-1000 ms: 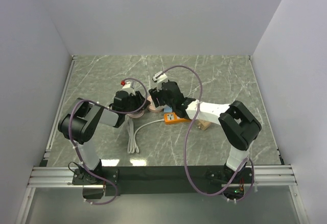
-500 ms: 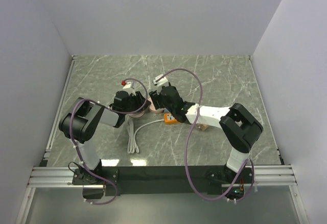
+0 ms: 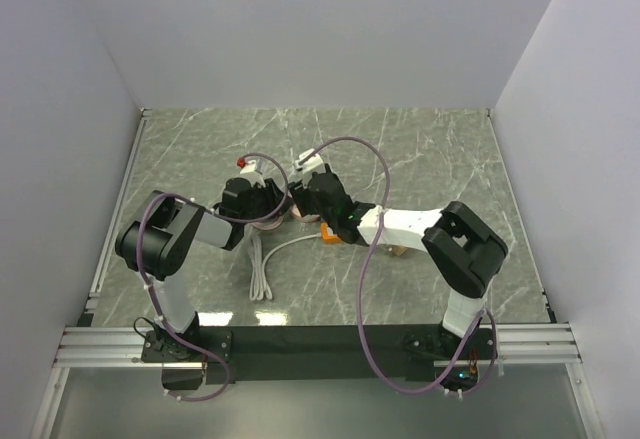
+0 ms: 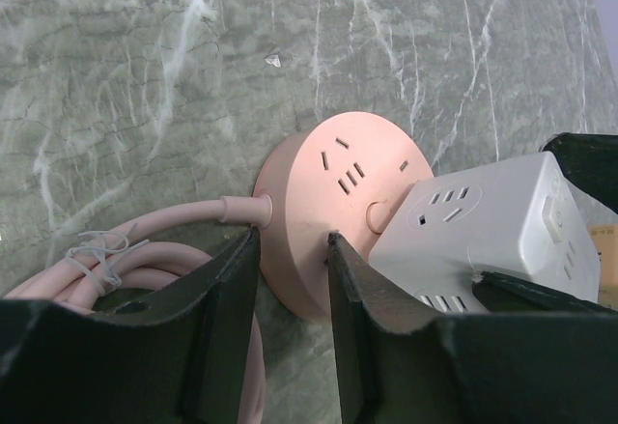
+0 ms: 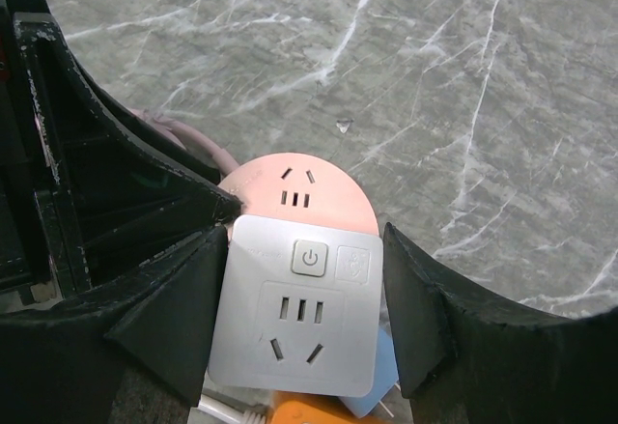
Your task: Insert the plug
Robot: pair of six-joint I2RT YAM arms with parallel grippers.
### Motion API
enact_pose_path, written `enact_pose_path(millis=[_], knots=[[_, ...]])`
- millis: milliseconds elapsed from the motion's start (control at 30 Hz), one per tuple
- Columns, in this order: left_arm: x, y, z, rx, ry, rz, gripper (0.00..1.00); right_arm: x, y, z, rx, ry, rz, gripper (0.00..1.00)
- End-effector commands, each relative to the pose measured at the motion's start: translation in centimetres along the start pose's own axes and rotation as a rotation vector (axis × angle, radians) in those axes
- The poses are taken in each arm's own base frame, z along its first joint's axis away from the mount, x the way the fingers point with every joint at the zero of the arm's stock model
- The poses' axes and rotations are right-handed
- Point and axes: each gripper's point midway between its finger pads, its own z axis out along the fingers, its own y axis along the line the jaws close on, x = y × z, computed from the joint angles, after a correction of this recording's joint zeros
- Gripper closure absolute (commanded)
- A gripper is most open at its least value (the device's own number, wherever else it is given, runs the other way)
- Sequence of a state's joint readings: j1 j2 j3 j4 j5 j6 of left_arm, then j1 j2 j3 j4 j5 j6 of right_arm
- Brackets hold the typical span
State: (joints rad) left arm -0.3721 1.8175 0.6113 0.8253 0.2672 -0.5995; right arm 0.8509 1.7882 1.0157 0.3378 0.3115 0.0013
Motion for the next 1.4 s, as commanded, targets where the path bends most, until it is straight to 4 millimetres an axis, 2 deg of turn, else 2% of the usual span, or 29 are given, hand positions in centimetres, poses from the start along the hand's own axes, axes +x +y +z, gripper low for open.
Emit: enact_pose_path(millis=[0,500,633,867,1100,1367], knots=[[-0.1,1.1,0.3,-0.031,-0.003,-0.009,0.6,6.6,0.9,-0.3,-0.015,0.198,-0.053,1.0],[-0.1,1.7,0.2,-0.036,0.001,-0.016,0.62,11.0,2.7,-0.4,-0.021,0.307,-0.05,1.0],[0.0,1.7,0.3,-0.032,0.001,-0.019,0.62,12.5,2.6,-1.2,-0.012,0.342,-0.026,1.0],[0.4,1.6,0.8,-0.01,0.015,-0.038,0.64,13.9,1.9,-2.4,0.038,0.365,0.019,1.0],[0.1,1.4,0.7,-0.01,0.008,-0.036,0.66,16.4,2.9,-3.5,0.047,0.419,0.001,1.0],[0.3,1.4,0.7,-0.005,0.01,-0.042,0.67,17.7,4.1,-4.1,0.057,0.44,-0.03,1.0]])
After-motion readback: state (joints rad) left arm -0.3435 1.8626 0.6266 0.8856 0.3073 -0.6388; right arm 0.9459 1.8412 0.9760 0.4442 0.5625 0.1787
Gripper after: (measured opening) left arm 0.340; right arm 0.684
